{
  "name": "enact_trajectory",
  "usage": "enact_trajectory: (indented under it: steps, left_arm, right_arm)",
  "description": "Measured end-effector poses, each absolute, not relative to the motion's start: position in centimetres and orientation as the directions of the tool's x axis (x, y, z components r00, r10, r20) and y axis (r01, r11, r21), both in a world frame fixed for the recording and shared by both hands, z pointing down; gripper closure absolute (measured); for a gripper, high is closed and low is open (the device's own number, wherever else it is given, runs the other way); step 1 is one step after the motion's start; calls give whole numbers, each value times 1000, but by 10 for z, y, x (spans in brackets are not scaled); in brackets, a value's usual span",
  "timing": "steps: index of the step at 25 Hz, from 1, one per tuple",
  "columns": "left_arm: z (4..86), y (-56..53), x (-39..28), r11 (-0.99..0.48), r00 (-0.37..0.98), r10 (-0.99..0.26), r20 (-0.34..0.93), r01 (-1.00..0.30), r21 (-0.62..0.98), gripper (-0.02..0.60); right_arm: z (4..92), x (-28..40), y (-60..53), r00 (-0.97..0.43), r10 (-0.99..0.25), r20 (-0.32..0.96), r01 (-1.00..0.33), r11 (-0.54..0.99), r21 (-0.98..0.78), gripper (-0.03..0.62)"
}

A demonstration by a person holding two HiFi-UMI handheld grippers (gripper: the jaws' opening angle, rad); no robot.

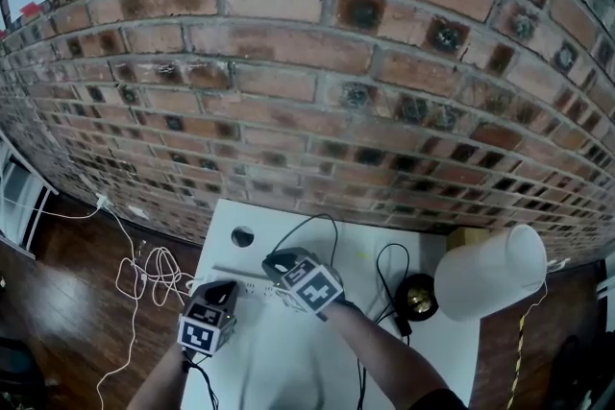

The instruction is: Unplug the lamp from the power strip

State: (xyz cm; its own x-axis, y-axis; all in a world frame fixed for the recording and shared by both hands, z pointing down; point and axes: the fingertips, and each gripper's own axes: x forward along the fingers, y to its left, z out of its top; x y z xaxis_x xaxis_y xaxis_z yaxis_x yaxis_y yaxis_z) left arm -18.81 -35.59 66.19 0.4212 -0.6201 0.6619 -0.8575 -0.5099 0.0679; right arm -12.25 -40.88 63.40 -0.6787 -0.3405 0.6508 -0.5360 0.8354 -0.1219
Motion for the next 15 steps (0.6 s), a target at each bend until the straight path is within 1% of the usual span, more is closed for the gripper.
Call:
enact_trajectory:
  steps: [7,15]
  left_arm:
    - [669,-353,-190,-509,422,-610,671,-857,77,563]
    - [656,-356,-183,-516,441,-617,652,-852,87,565]
  right_arm:
    - [645,-117,-414,-659,-353,664,-555,824,-113,543]
    - [655,-108,-415,-647,-356,674,-573,810,-122,540]
